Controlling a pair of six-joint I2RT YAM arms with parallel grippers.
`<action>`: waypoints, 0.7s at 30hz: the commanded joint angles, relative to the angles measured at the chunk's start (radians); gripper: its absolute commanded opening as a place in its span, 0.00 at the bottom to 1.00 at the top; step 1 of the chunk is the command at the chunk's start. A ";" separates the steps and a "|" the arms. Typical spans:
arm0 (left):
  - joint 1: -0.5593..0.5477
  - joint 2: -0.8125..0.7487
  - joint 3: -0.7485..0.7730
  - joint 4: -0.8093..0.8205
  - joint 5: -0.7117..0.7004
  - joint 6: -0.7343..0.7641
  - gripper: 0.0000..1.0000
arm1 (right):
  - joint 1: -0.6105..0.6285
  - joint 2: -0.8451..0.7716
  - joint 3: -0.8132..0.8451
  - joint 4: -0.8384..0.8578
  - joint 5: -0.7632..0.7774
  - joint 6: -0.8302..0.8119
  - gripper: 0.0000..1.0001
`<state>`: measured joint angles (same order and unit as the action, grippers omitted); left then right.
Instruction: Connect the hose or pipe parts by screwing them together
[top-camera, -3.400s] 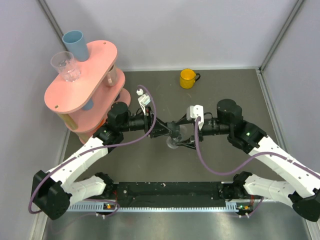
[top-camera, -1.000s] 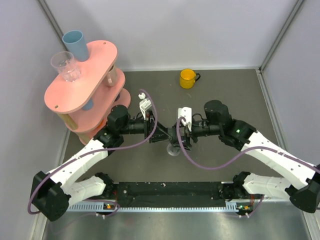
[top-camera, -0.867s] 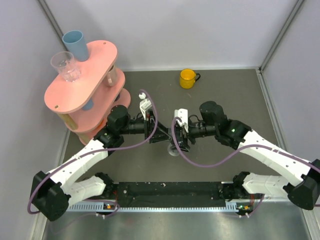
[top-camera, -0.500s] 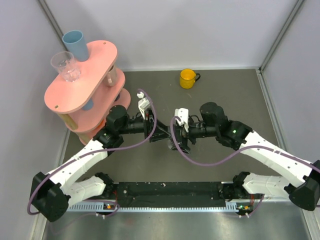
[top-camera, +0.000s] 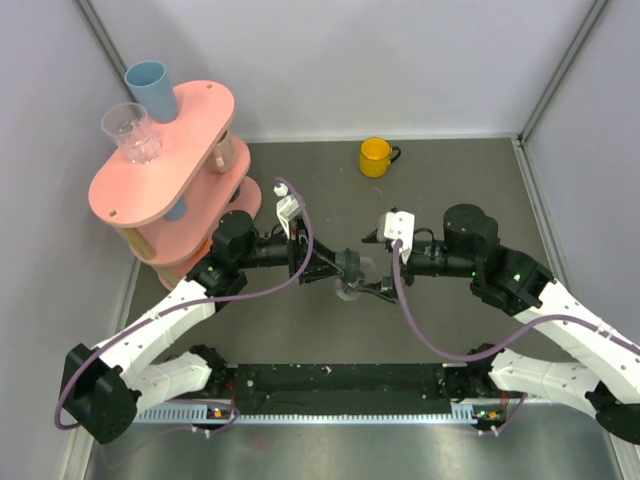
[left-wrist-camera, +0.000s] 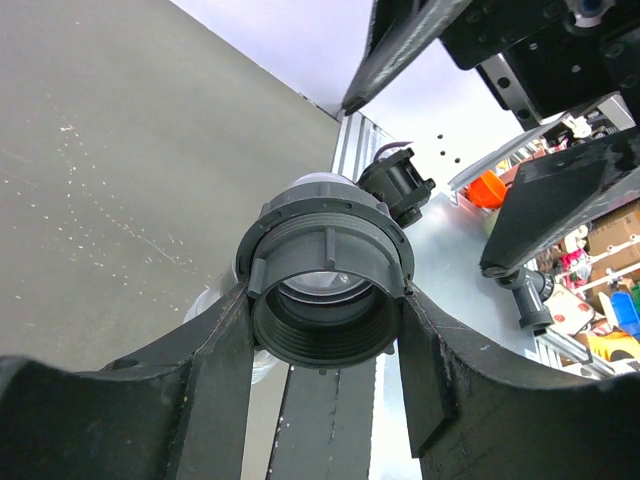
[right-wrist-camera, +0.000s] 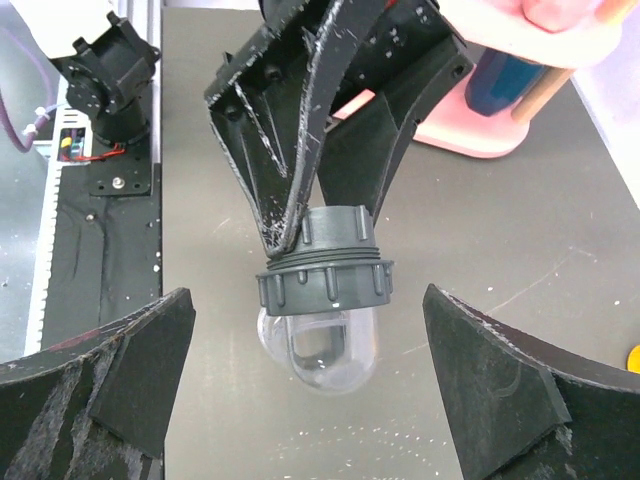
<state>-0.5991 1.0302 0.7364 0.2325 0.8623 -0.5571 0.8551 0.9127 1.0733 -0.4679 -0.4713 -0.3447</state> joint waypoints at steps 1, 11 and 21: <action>0.002 -0.002 0.006 0.080 -0.002 -0.023 0.00 | 0.007 -0.006 0.054 0.003 -0.072 -0.013 0.94; 0.002 0.008 0.015 0.100 0.004 -0.043 0.00 | 0.013 0.069 0.022 0.020 -0.176 0.007 0.88; 0.002 0.002 0.037 0.123 0.014 -0.055 0.00 | 0.018 0.118 -0.085 0.103 -0.204 0.056 0.87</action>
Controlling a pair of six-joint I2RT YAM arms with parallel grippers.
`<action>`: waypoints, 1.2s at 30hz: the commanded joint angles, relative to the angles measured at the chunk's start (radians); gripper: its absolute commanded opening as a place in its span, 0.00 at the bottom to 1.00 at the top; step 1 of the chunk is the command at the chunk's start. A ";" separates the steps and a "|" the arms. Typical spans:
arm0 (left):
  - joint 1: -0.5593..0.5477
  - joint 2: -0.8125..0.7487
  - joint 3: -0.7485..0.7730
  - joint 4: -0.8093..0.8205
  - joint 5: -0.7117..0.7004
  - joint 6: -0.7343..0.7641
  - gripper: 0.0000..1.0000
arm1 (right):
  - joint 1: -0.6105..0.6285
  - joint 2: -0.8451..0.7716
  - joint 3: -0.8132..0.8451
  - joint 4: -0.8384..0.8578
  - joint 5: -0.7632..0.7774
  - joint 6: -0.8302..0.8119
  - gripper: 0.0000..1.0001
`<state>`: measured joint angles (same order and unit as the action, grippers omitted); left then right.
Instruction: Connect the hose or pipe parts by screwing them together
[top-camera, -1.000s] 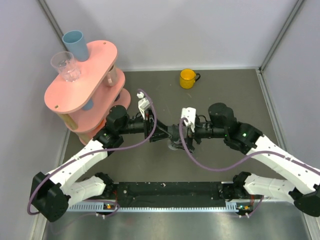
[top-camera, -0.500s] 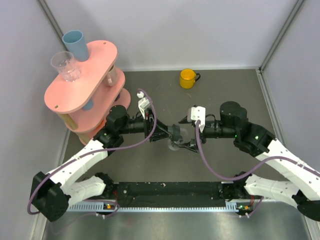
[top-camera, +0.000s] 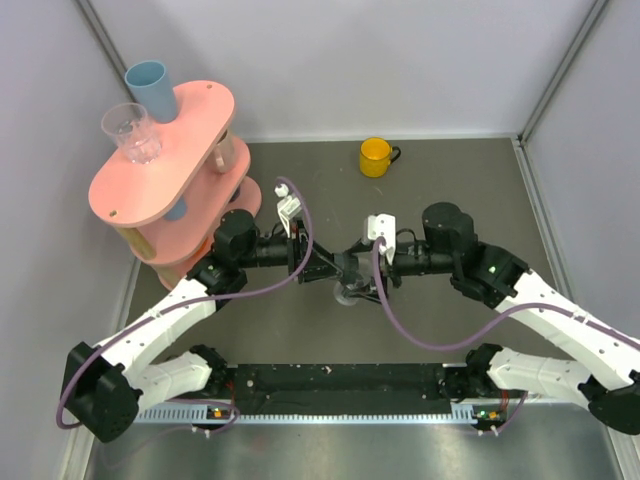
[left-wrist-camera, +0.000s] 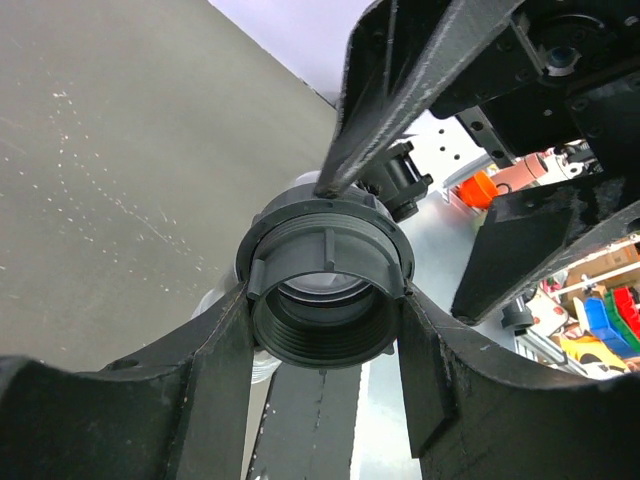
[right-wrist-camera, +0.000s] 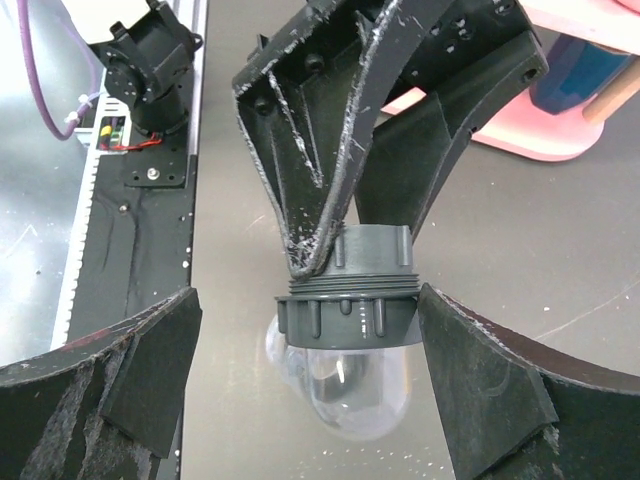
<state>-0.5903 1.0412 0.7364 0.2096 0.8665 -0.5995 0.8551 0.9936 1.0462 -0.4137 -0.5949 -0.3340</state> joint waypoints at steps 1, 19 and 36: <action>-0.006 -0.004 0.038 0.151 0.012 -0.013 0.00 | 0.019 0.040 -0.069 0.056 -0.085 0.053 0.87; -0.006 -0.023 0.017 0.111 -0.003 0.017 0.00 | 0.016 0.018 -0.048 0.058 0.087 0.059 0.93; -0.006 -0.006 0.003 0.154 0.005 -0.022 0.00 | 0.018 -0.063 0.097 -0.096 0.038 -0.033 0.92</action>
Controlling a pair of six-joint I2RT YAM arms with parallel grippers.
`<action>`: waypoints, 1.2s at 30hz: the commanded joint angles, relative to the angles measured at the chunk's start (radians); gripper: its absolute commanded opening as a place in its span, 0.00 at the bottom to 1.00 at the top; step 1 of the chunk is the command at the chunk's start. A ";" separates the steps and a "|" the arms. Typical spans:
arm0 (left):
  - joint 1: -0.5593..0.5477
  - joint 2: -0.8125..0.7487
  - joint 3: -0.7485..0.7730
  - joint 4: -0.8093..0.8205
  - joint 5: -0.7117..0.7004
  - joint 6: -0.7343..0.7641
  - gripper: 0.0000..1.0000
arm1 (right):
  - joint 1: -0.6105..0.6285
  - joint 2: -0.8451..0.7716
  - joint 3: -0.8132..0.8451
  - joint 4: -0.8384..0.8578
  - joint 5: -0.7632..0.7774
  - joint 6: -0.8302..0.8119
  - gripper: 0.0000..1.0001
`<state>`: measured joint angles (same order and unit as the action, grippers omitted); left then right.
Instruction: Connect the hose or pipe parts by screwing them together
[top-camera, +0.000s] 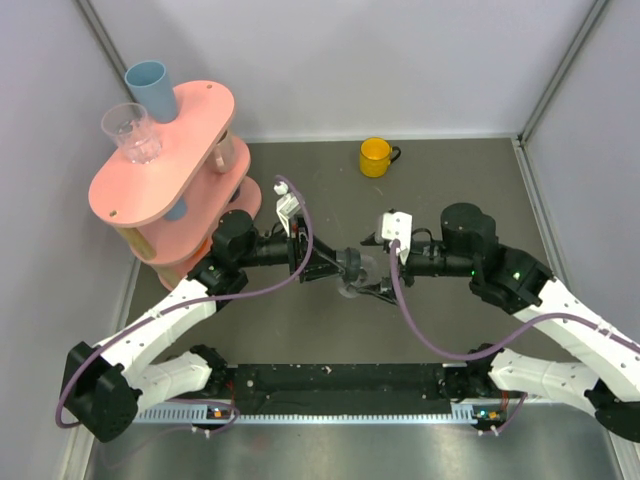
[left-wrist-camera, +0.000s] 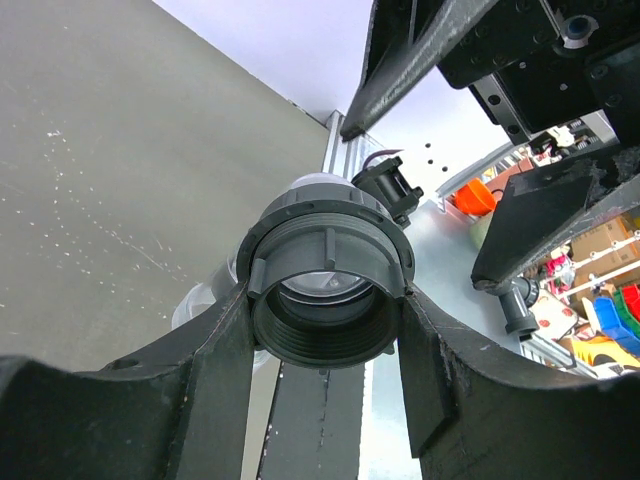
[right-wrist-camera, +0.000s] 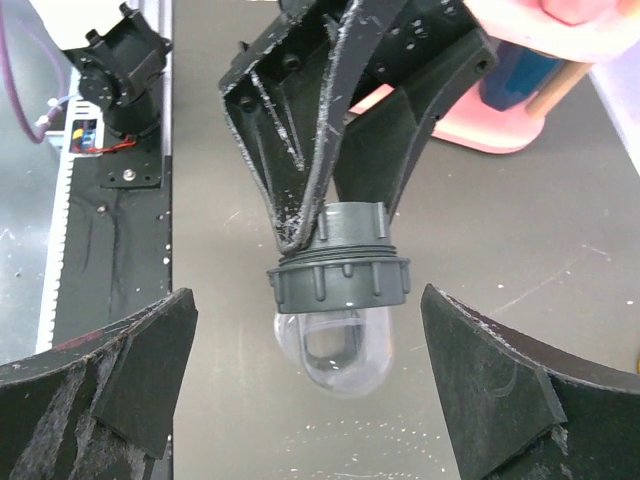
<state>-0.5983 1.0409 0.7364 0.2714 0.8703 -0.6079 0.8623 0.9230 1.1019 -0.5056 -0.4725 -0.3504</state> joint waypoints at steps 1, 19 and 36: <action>0.002 -0.005 0.003 0.092 -0.001 -0.015 0.00 | 0.011 0.013 0.041 0.001 -0.090 -0.015 0.92; 0.002 -0.004 0.023 0.115 0.003 -0.030 0.00 | 0.015 0.100 -0.091 0.062 -0.210 0.021 0.88; 0.003 -0.022 0.015 0.069 -0.005 -0.001 0.00 | 0.014 0.122 -0.125 0.090 -0.115 0.045 0.91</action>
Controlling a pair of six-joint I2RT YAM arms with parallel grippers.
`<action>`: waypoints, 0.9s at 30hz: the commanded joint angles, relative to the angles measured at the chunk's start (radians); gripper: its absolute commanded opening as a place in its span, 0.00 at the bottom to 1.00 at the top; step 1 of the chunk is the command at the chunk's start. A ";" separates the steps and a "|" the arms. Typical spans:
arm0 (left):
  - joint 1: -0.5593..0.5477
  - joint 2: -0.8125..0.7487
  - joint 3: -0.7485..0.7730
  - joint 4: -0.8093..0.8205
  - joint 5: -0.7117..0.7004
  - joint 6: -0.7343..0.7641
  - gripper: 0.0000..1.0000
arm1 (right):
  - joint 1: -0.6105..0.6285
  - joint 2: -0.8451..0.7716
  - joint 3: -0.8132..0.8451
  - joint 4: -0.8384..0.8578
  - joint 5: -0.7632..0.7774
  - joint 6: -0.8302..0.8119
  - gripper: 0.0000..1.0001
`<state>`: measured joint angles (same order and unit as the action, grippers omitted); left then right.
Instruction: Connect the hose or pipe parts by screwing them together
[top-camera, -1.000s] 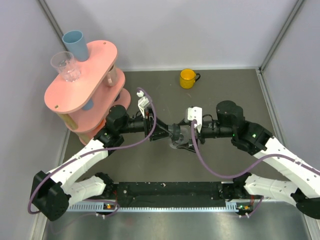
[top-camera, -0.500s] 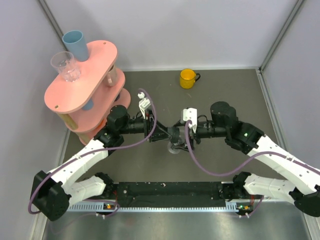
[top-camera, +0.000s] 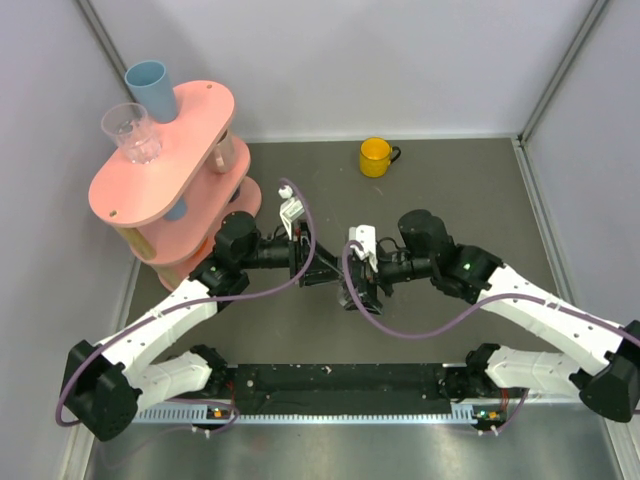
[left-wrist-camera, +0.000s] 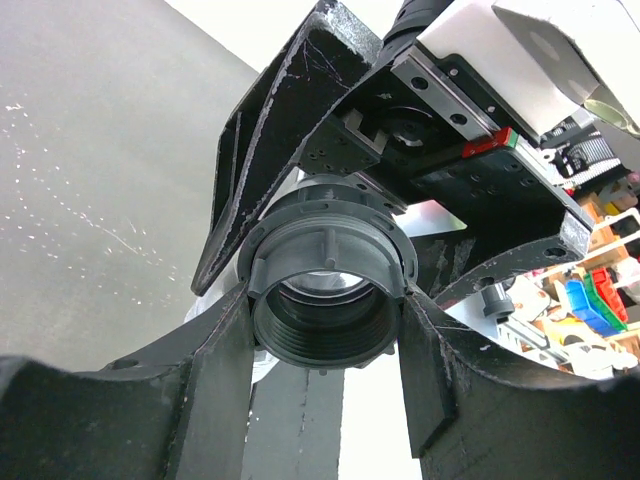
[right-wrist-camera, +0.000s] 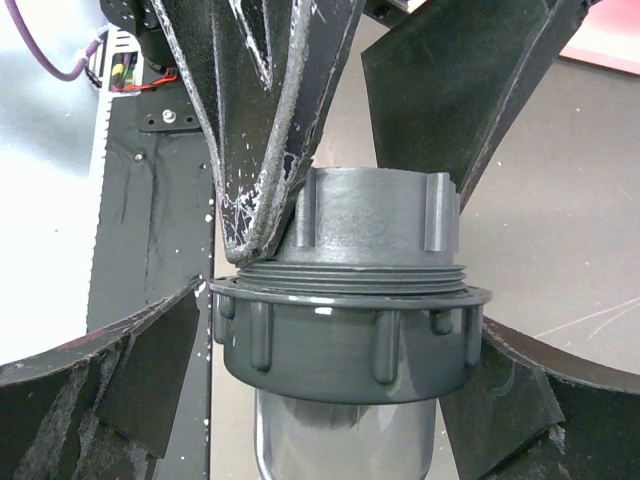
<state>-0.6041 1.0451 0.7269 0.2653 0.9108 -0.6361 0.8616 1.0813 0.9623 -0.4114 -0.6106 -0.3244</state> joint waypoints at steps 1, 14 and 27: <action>0.009 -0.030 0.023 0.072 -0.046 0.029 0.00 | 0.010 -0.058 0.015 -0.007 0.038 0.019 0.92; 0.020 -0.030 0.019 0.077 -0.036 0.000 0.00 | -0.004 -0.205 0.088 -0.075 0.114 -0.057 0.95; 0.020 -0.017 0.026 0.087 -0.024 -0.025 0.00 | -0.003 -0.133 0.133 -0.052 0.005 -0.125 0.94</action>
<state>-0.5892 1.0348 0.7269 0.2684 0.8749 -0.6518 0.8608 0.9279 1.0389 -0.4957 -0.5434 -0.4263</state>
